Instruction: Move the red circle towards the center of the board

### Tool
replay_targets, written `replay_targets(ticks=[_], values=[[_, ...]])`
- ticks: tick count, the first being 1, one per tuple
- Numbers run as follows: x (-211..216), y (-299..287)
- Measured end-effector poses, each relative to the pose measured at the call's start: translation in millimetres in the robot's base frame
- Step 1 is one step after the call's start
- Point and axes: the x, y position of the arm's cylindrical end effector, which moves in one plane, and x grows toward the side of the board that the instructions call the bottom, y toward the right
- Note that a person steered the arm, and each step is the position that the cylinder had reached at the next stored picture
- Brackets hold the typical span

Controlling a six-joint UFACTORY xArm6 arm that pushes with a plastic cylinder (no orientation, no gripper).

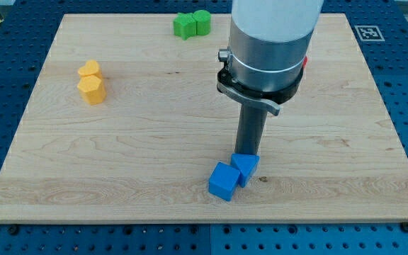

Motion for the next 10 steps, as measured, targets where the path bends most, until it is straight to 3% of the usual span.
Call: replay_targets(ticks=[2, 5, 7, 8, 9, 10], values=[[-111.9, -0.8], [-103.1, 21.2], [-54.8, 178.9], [-67.9, 209.1], [-123.6, 232.4], [-123.9, 232.4]])
